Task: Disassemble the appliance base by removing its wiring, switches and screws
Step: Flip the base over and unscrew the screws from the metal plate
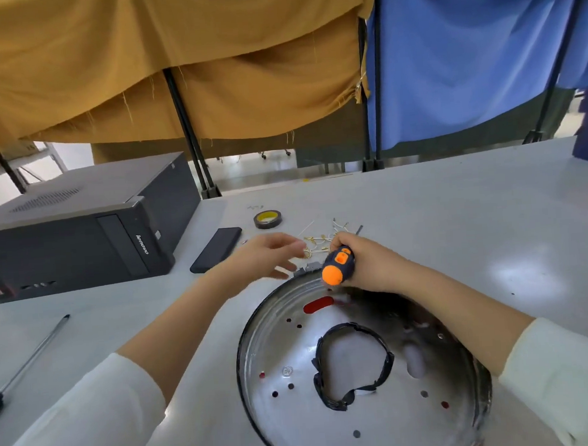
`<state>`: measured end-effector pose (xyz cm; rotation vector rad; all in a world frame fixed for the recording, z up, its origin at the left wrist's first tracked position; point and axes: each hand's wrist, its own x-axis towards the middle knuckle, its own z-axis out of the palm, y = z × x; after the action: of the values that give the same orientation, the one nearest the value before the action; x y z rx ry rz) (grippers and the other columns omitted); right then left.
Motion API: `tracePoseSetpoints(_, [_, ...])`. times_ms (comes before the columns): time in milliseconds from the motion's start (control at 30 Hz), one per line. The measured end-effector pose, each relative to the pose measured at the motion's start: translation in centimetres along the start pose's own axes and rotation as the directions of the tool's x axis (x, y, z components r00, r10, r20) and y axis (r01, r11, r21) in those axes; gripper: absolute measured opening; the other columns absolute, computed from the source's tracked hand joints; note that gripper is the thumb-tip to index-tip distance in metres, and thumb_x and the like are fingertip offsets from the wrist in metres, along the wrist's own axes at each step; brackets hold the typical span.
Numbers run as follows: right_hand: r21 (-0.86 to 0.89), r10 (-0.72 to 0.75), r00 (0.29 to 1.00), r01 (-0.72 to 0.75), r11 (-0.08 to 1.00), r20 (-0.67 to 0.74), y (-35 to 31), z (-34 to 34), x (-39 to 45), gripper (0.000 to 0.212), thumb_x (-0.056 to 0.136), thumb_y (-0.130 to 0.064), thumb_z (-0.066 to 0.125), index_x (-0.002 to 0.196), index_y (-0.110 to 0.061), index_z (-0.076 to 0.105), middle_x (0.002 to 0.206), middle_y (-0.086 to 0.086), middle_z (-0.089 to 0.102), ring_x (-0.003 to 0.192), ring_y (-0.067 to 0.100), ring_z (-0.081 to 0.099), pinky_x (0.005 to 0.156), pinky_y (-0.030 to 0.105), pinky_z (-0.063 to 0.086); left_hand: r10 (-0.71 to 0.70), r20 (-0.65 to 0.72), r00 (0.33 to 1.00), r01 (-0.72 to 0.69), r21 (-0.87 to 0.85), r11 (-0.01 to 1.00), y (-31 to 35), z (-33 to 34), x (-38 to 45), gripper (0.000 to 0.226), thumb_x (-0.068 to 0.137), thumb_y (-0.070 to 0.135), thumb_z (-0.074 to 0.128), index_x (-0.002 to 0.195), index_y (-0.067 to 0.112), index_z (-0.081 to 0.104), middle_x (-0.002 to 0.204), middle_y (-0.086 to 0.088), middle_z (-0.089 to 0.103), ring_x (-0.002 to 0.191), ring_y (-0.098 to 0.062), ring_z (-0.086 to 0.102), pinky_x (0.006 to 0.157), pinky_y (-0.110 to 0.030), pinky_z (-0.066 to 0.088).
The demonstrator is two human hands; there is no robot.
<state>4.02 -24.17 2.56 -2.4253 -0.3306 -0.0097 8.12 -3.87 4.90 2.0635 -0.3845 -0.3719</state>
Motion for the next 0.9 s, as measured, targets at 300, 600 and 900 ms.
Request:
tracePoseSetpoints(300, [-0.029, -0.012, 0.998, 0.010, 1.000, -0.063, -0.9, -3.4, -1.9, 0.029, 0.081, -0.011, 0.069, 0.096, -0.013, 0.045, 0.096, 0.015, 0.061, 0.084, 0.022, 0.052, 0.082, 0.040, 0.046, 0.098, -0.046, 0.994, -0.083, 0.245, 0.966, 0.2, 3.9, -4.0, 0.032, 0.091, 0.004, 0.045, 0.108, 0.026, 0.059, 0.107, 0.001, 0.063, 0.087, -0.009, 0.056, 0.068, -0.006, 0.042])
tracePoseSetpoints(600, [-0.030, 0.070, 0.969, -0.079, 0.996, -0.235, 1.4, -3.4, -4.8, 0.025, 0.082, 0.000, 0.060, 0.094, -0.013, 0.042, 0.082, 0.009, 0.054, 0.075, 0.023, 0.047, 0.066, 0.035, 0.039, -0.170, -0.232, 0.958, 0.201, 0.120, 0.972, -1.2, 4.0, -7.6, 0.053, 0.089, -0.002, 0.038, 0.136, 0.023, 0.038, 0.115, -0.006, 0.055, 0.076, -0.020, 0.057, 0.059, -0.027, 0.046])
tracePoseSetpoints(900, [-0.023, 0.092, 0.956, -0.103, 0.994, -0.280, 2.2, -1.6, -4.7, 0.028, 0.082, 0.008, 0.048, 0.094, -0.016, 0.040, 0.080, 0.008, 0.053, 0.075, 0.025, 0.048, 0.062, 0.032, 0.035, 0.048, -0.217, 0.975, 0.068, 0.501, 0.863, 0.2, 4.9, -7.3, 0.052, 0.091, 0.019, 0.047, 0.141, 0.023, 0.032, 0.140, -0.010, 0.036, 0.116, -0.028, 0.048, 0.094, -0.033, 0.042])
